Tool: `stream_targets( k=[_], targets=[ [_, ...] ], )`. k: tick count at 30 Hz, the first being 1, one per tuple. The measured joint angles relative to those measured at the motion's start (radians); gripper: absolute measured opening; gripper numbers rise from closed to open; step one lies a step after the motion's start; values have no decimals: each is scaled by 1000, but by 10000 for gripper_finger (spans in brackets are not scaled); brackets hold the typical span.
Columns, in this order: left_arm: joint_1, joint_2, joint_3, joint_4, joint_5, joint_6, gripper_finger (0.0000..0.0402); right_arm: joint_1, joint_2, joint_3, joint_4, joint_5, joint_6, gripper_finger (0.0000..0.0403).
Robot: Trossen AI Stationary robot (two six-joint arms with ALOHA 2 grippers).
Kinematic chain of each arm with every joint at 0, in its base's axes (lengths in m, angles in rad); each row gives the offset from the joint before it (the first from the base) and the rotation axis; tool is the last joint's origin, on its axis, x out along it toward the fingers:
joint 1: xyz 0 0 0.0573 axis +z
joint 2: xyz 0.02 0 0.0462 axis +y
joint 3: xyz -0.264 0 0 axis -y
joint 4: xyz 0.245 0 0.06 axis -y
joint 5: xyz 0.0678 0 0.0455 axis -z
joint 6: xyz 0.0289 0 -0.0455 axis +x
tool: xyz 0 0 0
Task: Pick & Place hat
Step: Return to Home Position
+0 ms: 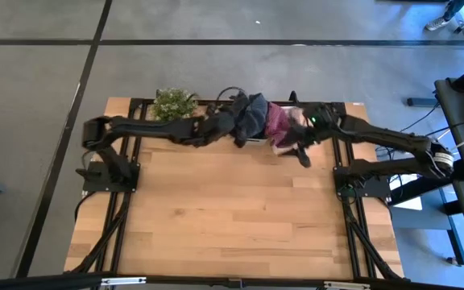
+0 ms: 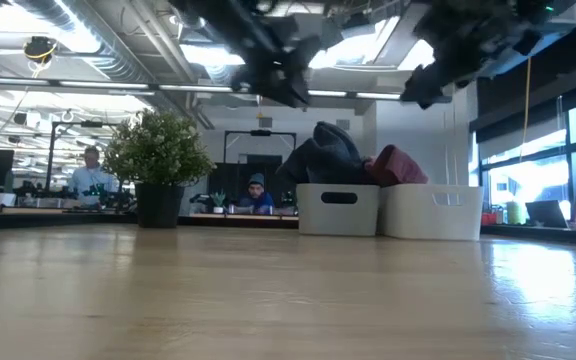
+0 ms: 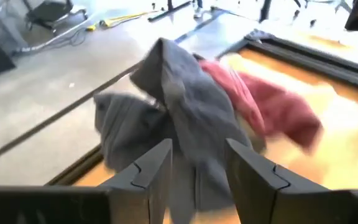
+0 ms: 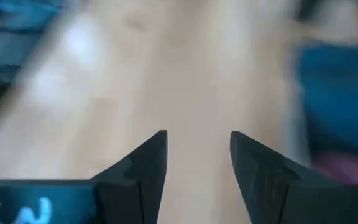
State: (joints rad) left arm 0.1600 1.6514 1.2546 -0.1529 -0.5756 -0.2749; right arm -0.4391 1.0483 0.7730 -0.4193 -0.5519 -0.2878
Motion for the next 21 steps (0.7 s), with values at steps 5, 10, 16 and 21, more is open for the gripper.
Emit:
stream_targets(
  k=[5, 10, 16, 21],
  targets=[
    [-101, -205, -308, 216, -16, 87, 141, 68, -149, -227, 289, -77, 130, 176],
    [-182, -398, -638, 547, 246, 202, 141, 148, -299, -416, 497, 224, 318, 176],
    [-219, -575, -873, 584, 195, 202, 141, 229, -390, -560, 596, 343, 389, 176],
    [-219, -667, -1091, 878, 212, 150, 141, 280, -436, -634, 662, 442, 392, 176]
  ],
)
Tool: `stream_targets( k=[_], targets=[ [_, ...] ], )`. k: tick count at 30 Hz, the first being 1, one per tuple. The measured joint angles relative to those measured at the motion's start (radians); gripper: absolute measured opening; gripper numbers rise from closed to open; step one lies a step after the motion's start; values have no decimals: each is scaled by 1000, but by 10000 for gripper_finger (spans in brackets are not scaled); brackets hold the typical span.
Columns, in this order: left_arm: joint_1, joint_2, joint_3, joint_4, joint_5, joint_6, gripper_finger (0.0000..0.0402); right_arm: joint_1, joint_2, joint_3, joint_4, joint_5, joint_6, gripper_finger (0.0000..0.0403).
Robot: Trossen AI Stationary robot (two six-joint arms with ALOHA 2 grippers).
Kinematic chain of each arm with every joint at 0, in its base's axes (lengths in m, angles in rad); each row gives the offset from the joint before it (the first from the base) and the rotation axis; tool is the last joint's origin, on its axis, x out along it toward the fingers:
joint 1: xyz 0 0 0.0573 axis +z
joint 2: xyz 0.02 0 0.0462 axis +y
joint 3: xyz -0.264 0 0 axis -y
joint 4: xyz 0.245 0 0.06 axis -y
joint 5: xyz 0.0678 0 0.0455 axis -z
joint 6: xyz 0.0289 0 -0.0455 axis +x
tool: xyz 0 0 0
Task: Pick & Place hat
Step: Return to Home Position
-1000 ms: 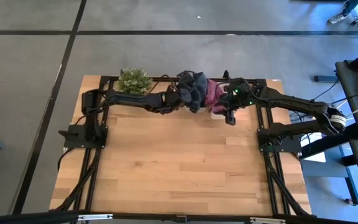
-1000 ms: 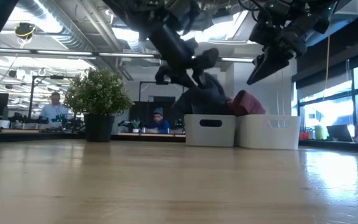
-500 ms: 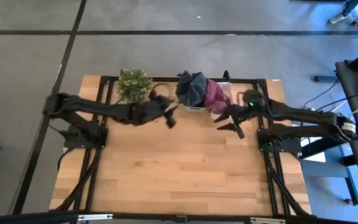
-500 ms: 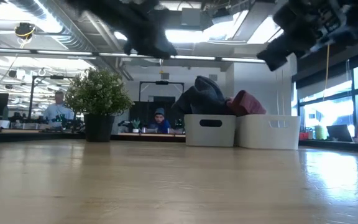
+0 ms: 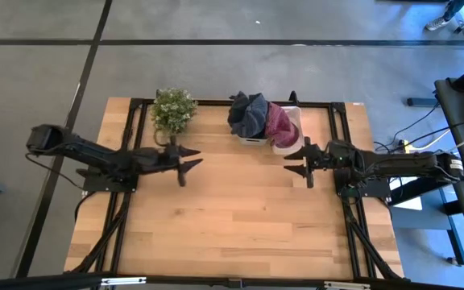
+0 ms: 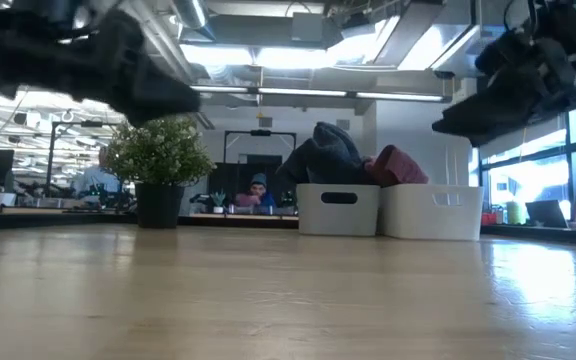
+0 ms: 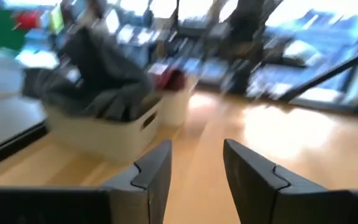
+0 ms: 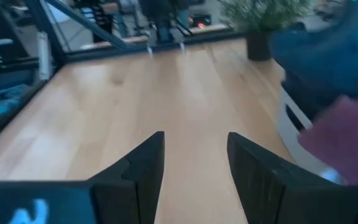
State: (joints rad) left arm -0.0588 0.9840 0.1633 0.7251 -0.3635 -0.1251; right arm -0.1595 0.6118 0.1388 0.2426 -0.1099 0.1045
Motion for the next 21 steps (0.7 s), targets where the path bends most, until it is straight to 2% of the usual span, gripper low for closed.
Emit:
stream_targets(
  k=[3, 5, 7, 13, 21],
  targets=[
    [3, -78, -108, 169, 67, 7, 141, 16, -26, -28, 2, 49, 24, 176],
    [12, -130, -155, 178, 94, 6, 141, 24, -43, -41, 2, 56, 32, 176],
    [24, -179, -154, 87, 96, -12, 141, 32, -58, -45, 6, 56, 37, 176],
    [65, -318, -155, -55, 81, -20, 141, 55, -106, -46, 6, 64, 25, 176],
    [82, -640, -155, -334, 128, -28, 141, 57, -186, -46, -98, 89, 23, 176]
  ],
)
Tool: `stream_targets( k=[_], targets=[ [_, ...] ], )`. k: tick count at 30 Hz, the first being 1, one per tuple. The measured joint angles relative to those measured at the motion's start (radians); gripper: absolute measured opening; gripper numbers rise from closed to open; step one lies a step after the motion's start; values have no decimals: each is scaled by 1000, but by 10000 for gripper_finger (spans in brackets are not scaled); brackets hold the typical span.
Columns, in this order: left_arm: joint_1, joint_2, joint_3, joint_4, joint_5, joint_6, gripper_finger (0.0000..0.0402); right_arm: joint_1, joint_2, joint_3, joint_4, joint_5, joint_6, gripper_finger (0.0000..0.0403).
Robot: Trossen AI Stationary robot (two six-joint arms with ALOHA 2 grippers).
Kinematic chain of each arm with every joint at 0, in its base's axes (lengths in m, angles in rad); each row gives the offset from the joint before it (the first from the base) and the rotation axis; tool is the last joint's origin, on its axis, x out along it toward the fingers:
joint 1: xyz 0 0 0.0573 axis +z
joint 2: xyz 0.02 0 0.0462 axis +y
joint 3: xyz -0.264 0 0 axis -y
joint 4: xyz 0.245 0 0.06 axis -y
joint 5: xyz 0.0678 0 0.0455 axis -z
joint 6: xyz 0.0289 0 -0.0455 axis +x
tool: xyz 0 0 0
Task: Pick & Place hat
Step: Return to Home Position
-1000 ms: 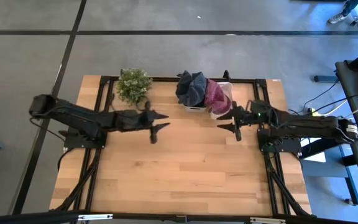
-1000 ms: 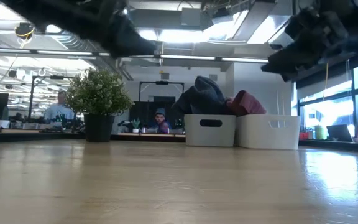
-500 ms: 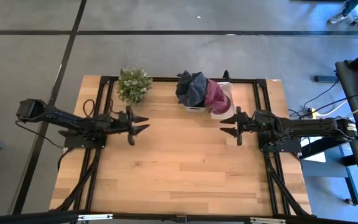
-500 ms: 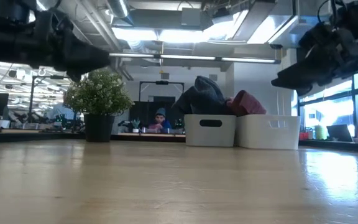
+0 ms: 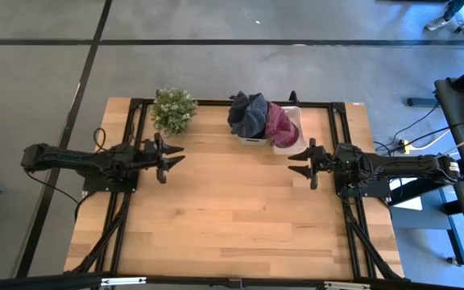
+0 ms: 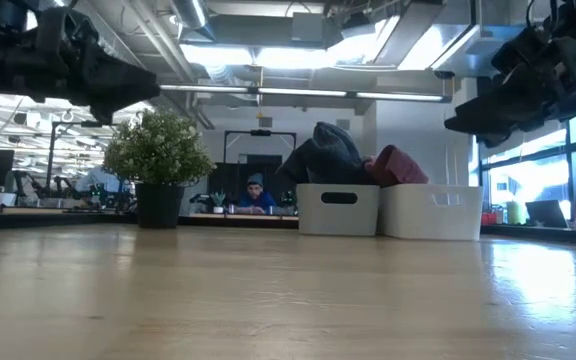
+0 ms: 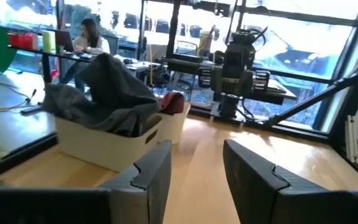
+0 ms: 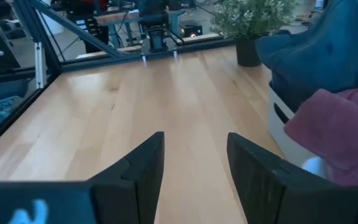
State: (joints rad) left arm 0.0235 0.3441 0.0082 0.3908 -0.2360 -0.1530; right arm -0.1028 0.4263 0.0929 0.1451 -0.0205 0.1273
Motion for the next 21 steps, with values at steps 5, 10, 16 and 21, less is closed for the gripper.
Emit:
stream_targets(
  k=[5, 10, 16, 21],
  targets=[
    [0, -182, 0, -193, -8, -18, 141, 0, -52, 0, -21, 13, -28, 176],
    [0, -312, 0, -294, -24, -15, 141, 0, -85, 0, -38, 12, -62, 176],
    [0, -344, 31, -392, -28, -21, 141, 0, -90, 0, -48, 12, -58, 176],
    [1, -344, 37, -410, -59, -24, 141, 3, -94, -4, -33, 12, -53, 176]
  ],
)
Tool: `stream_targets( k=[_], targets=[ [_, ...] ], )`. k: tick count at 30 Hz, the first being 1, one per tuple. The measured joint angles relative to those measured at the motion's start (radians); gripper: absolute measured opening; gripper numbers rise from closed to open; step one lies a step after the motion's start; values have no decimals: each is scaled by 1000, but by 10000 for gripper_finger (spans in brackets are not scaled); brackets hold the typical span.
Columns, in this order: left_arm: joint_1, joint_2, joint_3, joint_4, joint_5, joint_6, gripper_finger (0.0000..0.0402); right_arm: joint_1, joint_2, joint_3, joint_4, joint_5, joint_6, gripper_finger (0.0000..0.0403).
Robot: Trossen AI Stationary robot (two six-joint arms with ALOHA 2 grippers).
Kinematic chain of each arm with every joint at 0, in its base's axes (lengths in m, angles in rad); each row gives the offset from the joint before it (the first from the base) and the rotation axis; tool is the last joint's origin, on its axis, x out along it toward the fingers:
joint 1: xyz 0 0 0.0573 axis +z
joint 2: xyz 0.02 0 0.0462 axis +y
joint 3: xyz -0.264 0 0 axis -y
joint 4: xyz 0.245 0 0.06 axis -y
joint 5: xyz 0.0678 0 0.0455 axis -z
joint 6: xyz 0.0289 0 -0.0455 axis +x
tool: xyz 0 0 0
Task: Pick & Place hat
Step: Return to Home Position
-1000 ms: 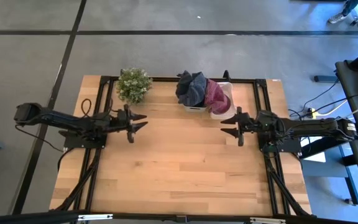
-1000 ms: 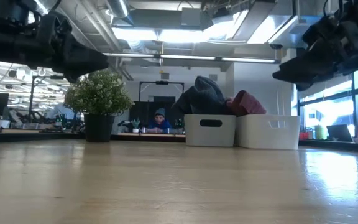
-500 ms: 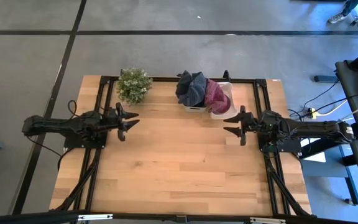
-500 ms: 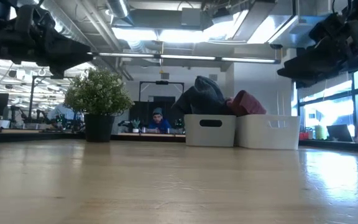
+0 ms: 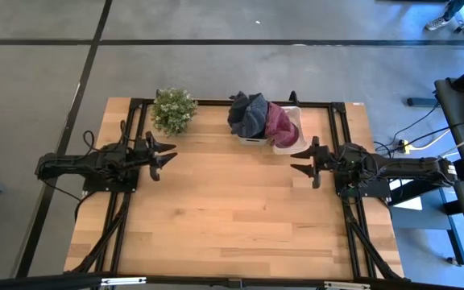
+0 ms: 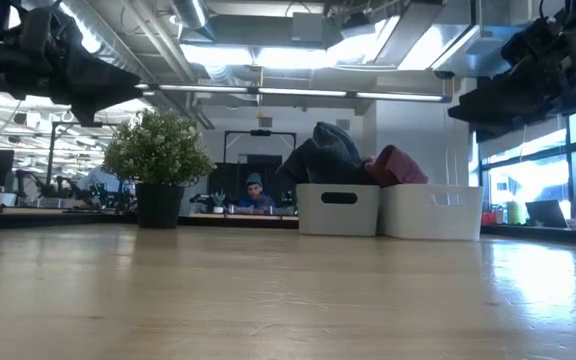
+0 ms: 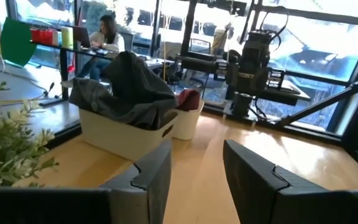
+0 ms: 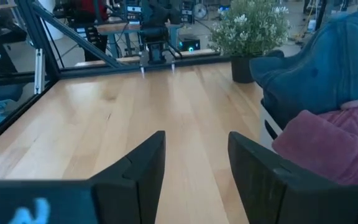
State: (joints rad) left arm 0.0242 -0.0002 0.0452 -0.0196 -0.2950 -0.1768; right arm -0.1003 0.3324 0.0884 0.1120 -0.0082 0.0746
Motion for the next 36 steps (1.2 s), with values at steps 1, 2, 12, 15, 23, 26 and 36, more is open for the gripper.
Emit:
stream_targets(
  k=[1, 2, 12, 15, 23, 26, 36],
  targets=[
    [0, 0, 0, -1, -1, 0, 141, 2, 0, -16, 38, 0, 0, 176],
    [0, 0, 0, -2, 1, 0, 141, 2, -1, -43, 94, 0, 0, 176],
    [-1, 0, 0, -33, -13, 5, 141, 3, -32, -74, 104, 66, -3, 176],
    [-1, 0, 0, -33, -36, 6, 141, 3, -85, -74, 27, 121, 0, 176],
    [-1, 0, 0, -33, -44, 7, 141, 3, -276, -74, -95, 114, -51, 176],
    [-1, 0, 1, -33, -53, 27, 141, 3, -311, -74, -94, 105, -57, 176],
    [-1, 0, -34, 77, -75, 57, 141, 2, -322, -74, -93, 113, -60, 176]
  ],
)
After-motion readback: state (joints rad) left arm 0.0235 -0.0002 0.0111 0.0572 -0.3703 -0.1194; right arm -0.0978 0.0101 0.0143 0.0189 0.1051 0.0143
